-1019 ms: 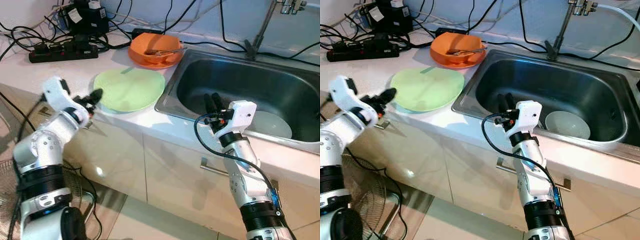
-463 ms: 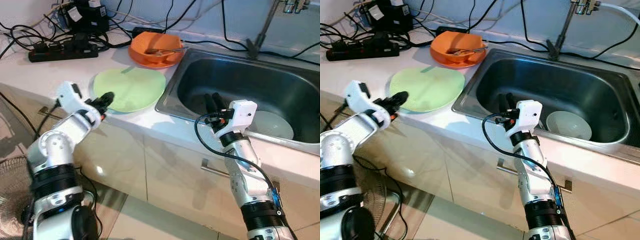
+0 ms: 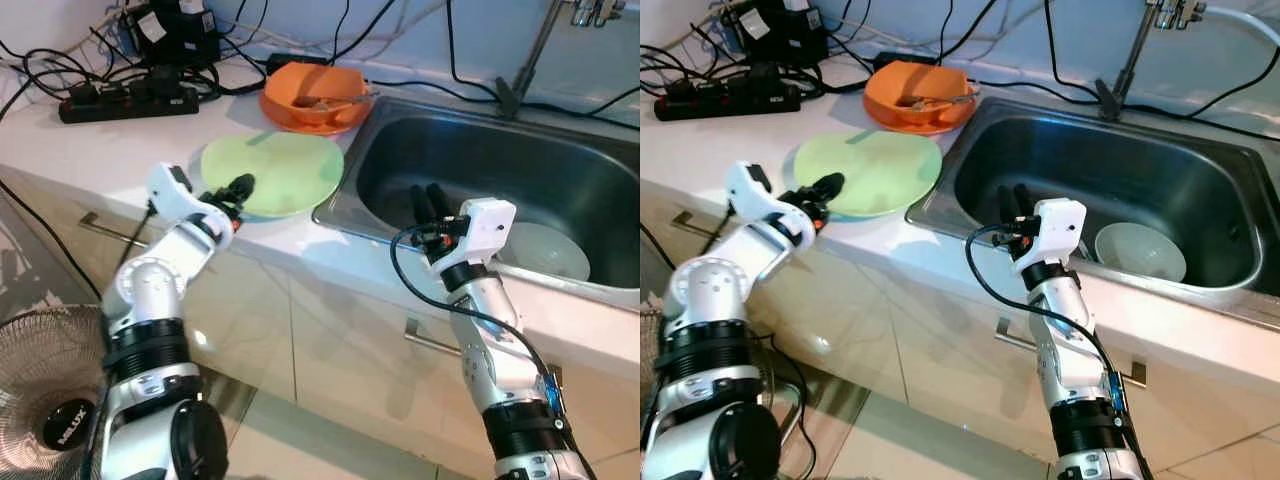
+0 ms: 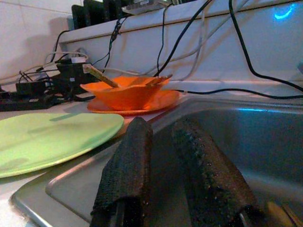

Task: Kitchen organization

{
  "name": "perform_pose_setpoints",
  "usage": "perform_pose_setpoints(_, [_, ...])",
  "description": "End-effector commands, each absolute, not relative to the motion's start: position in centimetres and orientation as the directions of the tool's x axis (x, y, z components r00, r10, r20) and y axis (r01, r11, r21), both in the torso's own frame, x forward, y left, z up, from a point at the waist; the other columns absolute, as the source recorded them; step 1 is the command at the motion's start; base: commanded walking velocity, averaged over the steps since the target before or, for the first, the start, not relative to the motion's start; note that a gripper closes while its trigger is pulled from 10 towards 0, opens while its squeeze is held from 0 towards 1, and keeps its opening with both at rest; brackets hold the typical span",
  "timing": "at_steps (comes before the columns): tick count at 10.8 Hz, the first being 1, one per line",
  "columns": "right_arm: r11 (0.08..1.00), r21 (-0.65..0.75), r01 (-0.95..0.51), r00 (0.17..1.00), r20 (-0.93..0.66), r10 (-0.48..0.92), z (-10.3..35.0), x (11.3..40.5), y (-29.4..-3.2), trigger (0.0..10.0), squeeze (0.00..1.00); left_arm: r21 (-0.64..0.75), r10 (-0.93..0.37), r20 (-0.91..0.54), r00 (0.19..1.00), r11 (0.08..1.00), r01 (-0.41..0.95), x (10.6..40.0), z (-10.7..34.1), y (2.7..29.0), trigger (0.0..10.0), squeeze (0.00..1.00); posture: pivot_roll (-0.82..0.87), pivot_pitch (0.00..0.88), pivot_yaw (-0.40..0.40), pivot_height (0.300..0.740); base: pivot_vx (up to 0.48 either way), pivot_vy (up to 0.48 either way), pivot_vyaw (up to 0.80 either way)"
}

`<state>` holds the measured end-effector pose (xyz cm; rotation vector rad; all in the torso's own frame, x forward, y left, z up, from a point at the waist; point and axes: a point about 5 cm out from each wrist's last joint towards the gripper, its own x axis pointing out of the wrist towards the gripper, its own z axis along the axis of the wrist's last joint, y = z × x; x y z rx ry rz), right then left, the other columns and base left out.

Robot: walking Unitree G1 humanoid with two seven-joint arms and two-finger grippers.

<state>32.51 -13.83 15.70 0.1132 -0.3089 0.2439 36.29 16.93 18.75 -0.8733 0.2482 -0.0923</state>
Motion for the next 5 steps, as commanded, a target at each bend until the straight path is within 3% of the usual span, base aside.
perform_pose_setpoints(1, [0.968,0.065,-0.244,0.927,0.307,0.214,15.9,32.8,-14.0,10.0,0.0,-0.783,-0.234,-0.194,0.953,0.622,-0.007,36.6,18.4,15.5,10.0,0.0,0.19,0.059,0.003,0.74,0.0,0.0,0.0])
perform_pose_setpoints(5, [0.968,0.06,-0.242,0.927,0.309,0.213,16.0,32.9,-14.1,10.0,0.0,-0.804,-0.252,-0.168,0.953,0.594,0.016,37.6,19.0,13.7,10.0,0.0,0.19,0.055,-0.001,0.74,0.0,0.0,0.0])
